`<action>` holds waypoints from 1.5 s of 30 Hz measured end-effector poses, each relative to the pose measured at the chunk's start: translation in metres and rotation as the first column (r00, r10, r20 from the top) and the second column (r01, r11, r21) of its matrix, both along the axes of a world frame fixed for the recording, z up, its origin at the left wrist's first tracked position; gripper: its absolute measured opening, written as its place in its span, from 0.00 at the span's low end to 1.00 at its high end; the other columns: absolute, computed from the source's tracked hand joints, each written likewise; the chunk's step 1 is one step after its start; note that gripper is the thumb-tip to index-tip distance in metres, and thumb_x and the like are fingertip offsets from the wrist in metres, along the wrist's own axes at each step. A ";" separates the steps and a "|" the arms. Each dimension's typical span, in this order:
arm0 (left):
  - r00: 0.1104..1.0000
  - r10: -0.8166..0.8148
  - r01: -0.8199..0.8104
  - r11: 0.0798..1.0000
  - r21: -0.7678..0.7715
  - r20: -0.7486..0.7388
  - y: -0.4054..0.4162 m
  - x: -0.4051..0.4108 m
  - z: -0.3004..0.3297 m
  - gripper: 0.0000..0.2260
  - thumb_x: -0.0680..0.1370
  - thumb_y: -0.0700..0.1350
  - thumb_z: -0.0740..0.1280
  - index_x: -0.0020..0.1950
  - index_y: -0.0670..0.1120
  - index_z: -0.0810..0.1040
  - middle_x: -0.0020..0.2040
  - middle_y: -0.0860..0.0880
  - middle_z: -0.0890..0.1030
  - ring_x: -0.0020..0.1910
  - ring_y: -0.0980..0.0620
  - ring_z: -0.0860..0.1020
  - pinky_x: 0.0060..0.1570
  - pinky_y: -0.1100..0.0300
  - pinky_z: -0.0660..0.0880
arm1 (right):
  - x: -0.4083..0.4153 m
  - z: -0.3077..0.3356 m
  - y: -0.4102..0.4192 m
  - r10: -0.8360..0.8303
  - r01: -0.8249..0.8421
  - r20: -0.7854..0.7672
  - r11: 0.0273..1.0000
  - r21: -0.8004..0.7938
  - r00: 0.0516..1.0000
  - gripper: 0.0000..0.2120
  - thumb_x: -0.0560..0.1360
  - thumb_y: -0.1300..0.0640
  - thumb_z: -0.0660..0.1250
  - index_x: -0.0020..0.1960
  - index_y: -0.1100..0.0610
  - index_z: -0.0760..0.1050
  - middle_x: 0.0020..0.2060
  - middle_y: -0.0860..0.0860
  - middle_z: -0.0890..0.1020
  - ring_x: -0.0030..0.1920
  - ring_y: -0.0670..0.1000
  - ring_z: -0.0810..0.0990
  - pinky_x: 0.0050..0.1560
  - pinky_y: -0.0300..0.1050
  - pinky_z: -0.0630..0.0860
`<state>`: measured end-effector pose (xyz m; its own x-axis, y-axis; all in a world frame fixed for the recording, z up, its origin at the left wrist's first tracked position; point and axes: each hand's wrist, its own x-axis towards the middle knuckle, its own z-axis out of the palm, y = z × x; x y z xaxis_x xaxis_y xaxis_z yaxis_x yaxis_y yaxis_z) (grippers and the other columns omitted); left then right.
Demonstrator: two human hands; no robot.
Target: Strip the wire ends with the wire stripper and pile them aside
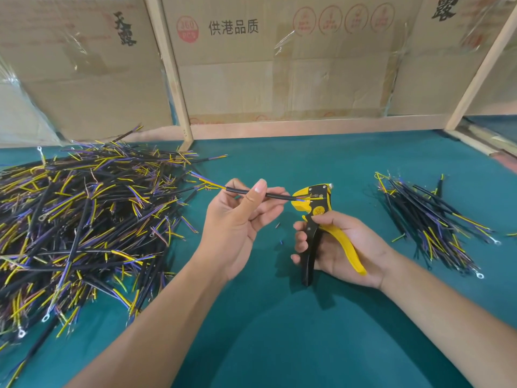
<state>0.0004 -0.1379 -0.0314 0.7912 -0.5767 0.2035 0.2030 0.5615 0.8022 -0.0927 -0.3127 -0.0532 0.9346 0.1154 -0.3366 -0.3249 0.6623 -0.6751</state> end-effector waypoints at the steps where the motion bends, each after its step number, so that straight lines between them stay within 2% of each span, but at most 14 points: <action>1: 1.000 -0.002 0.002 1.000 0.003 0.000 0.000 -0.001 0.000 0.11 0.76 0.45 0.70 0.41 0.48 0.68 0.49 0.37 0.85 0.46 0.48 0.86 0.43 0.63 0.80 | 0.000 0.000 0.000 0.001 -0.001 0.000 1.000 0.005 1.000 0.13 0.75 0.55 0.64 0.53 0.64 0.75 0.39 0.57 0.75 0.38 0.55 0.76 0.48 0.55 0.81; 14: 1.000 0.024 -0.024 0.999 0.024 0.002 0.000 0.001 -0.002 0.12 0.76 0.45 0.70 0.42 0.47 0.67 0.48 0.37 0.85 0.45 0.48 0.86 0.42 0.63 0.80 | 0.001 -0.001 -0.001 0.019 -0.019 0.006 1.000 -0.010 1.000 0.13 0.75 0.55 0.64 0.53 0.64 0.74 0.39 0.57 0.75 0.38 0.55 0.75 0.47 0.55 0.81; 28: 1.000 0.019 -0.018 0.998 0.059 -0.010 -0.002 -0.001 -0.005 0.12 0.75 0.45 0.70 0.41 0.47 0.67 0.48 0.37 0.85 0.43 0.49 0.86 0.42 0.63 0.80 | 0.002 0.001 0.000 0.036 -0.035 0.011 0.999 -0.036 0.999 0.13 0.76 0.54 0.62 0.53 0.63 0.75 0.39 0.56 0.75 0.37 0.54 0.76 0.50 0.56 0.81; 33: 1.000 -0.007 0.007 1.000 0.028 0.021 0.000 -0.001 -0.003 0.11 0.76 0.45 0.70 0.40 0.48 0.68 0.50 0.37 0.85 0.46 0.48 0.86 0.44 0.62 0.80 | 0.001 0.001 0.000 0.032 -0.031 0.023 0.999 -0.040 0.999 0.13 0.76 0.54 0.63 0.53 0.63 0.75 0.39 0.56 0.75 0.38 0.55 0.76 0.51 0.56 0.81; 36: 0.999 0.020 -0.023 0.997 0.076 0.046 0.000 0.000 -0.005 0.11 0.76 0.46 0.70 0.39 0.48 0.69 0.51 0.41 0.85 0.48 0.47 0.85 0.44 0.58 0.81 | 0.000 0.001 0.001 0.026 -0.024 0.024 0.998 -0.052 0.999 0.14 0.76 0.54 0.63 0.53 0.64 0.75 0.40 0.57 0.75 0.38 0.55 0.76 0.50 0.56 0.81; 39: 0.994 0.086 -0.093 0.988 0.126 0.062 -0.002 0.001 -0.008 0.09 0.75 0.46 0.71 0.35 0.51 0.75 0.48 0.45 0.84 0.44 0.50 0.83 0.40 0.59 0.79 | 0.000 0.000 0.002 0.008 -0.004 0.057 0.998 -0.059 0.998 0.14 0.76 0.51 0.64 0.53 0.63 0.75 0.39 0.56 0.75 0.38 0.55 0.75 0.50 0.56 0.81; 42: 0.985 0.130 -0.146 0.979 0.145 0.115 -0.006 0.000 -0.012 0.10 0.75 0.44 0.74 0.38 0.46 0.74 0.42 0.48 0.81 0.37 0.51 0.79 0.39 0.60 0.77 | 0.000 -0.002 0.005 -0.034 0.046 0.138 0.995 -0.083 0.990 0.13 0.76 0.50 0.67 0.51 0.61 0.76 0.39 0.55 0.75 0.38 0.55 0.76 0.49 0.56 0.80; 45: 0.970 0.148 -0.179 0.971 0.156 0.192 -0.010 -0.002 -0.017 0.07 0.74 0.42 0.73 0.40 0.45 0.75 0.38 0.48 0.80 0.36 0.50 0.80 0.41 0.59 0.78 | 0.001 -0.003 0.009 -0.114 0.131 0.200 0.989 -0.074 0.973 0.11 0.73 0.53 0.72 0.48 0.60 0.78 0.38 0.55 0.76 0.38 0.55 0.77 0.47 0.56 0.81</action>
<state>-0.0018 -0.1478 -0.0481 0.8378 -0.4807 0.2590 -0.0350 0.4262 0.9040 -0.0918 -0.3041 -0.0561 0.9883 -0.0255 -0.1504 -0.1016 0.6258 -0.7734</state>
